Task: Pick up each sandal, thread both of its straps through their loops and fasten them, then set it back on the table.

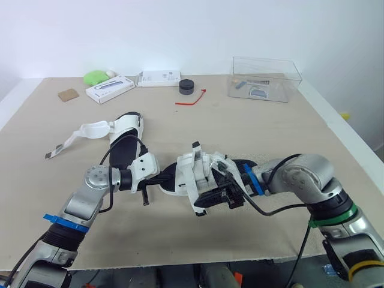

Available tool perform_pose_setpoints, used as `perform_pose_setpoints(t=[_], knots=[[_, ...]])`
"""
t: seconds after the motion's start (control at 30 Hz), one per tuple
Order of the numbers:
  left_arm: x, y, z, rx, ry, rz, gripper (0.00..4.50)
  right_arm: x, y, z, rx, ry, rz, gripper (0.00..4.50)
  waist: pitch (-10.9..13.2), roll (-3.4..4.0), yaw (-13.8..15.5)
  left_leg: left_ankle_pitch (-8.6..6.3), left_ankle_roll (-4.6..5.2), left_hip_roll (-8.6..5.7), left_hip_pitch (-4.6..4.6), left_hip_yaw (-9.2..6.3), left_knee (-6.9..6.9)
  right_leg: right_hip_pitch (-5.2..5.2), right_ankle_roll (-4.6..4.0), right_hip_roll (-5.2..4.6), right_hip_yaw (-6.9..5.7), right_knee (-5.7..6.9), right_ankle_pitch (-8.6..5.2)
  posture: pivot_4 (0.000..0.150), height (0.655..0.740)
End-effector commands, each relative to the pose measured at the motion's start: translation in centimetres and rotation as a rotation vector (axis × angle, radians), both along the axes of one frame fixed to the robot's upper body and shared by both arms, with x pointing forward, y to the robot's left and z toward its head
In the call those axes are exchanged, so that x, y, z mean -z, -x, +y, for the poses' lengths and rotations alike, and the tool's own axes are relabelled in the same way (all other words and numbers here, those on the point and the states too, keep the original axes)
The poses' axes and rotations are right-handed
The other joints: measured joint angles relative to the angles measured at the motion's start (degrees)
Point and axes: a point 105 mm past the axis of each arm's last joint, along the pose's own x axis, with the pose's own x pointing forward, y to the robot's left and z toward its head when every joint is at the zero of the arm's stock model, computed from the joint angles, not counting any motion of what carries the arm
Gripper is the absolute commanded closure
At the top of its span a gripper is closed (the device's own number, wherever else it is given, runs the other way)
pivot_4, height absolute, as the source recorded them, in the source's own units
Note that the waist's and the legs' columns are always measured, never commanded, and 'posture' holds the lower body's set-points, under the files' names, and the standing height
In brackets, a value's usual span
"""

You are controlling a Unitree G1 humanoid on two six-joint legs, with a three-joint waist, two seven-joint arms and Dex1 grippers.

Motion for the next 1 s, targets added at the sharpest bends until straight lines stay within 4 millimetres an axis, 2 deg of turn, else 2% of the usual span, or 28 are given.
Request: perform_pose_setpoints(t=[0.03, 0.1, 0.2, 0.3, 0.47, 0.63, 0.83, 1.0], knots=[[1.5, 0.2, 0.5, -0.012, -0.046, 0.051, 4.50, -3.6, -1.6, 1.0, 0.034, -0.094, -0.007, 4.44, 0.0, 0.00, 0.0, 0.00, 0.00, 0.00, 0.00, -0.01, 0.00, 0.00, -0.02, 0.00, 0.00, 0.00, 0.01, 0.150, 0.7261], [1.5, 0.2, 0.4, -0.009, -0.045, 0.050, 4.50, -5.3, -2.7, 1.9, 0.058, -0.131, 0.006, 4.44, 0.0, 0.02, 0.0, 0.01, 0.00, 0.03, 0.01, -0.03, 0.02, 0.01, -0.07, 0.05, 0.00, 0.00, 0.05, 0.150, 0.7261], [1.5, 0.1, 0.2, -0.006, -0.041, 0.048, 4.50, -6.5, -3.9, 3.0, 0.093, -0.146, 0.024, 4.44, 0.0, 0.00, 0.1, 0.02, -0.01, 0.03, -0.01, -0.13, 0.02, 0.01, -0.26, 0.11, -0.05, 0.02, 0.16, 0.150, 0.7261], [1.5, 0.0, 0.0, -0.006, -0.038, 0.045, 4.50, -5.7, -5.3, 3.4, 0.152, -0.097, 0.009, 4.44, 0.0, 0.00, 0.1, 0.00, -0.03, 0.03, -0.11, -0.19, 0.00, 0.00, -0.41, 0.06, -0.12, -0.01, 0.20, 0.150, 0.7261], [1.5, 0.1, 0.1, -0.009, -0.036, 0.044, 4.50, -4.1, -6.1, 2.9, 0.195, -0.035, 0.029, 4.44, 0.0, 0.01, 0.1, -0.02, -0.04, -0.17, -0.25, -0.17, 0.00, -0.08, -0.29, -0.22, -0.21, -0.03, 0.14, 0.150, 0.7261], [1.5, 0.2, 0.3, -0.015, -0.039, 0.046, 4.50, -3.6, -6.0, 2.6, 0.202, -0.005, 0.065, 4.44, 0.0, 0.01, 0.1, -0.02, -0.04, -0.23, -0.24, -0.20, 0.00, -0.06, -0.26, -0.33, -0.36, -0.02, 0.15, 0.150, 0.7261], [1.6, 0.3, 0.3, -0.014, -0.043, 0.047, 4.50, -3.9, -5.5, 2.7, 0.183, -0.029, 0.133, 4.44, 0.0, 0.01, 0.1, -0.02, -0.04, -0.22, -0.24, -0.25, 0.00, -0.06, -0.27, -0.32, -0.40, -0.02, 0.15, 0.150, 0.7261], [1.7, 0.3, 0.3, -0.013, -0.044, 0.046, 4.50, -3.0, -5.2, 2.6, 0.179, -0.007, 0.153, 4.44, 0.0, 0.01, 0.0, -0.02, -0.04, -0.23, -0.25, -0.25, 0.00, -0.06, -0.26, -0.33, -0.40, -0.03, 0.15, 0.150, 0.7261]])
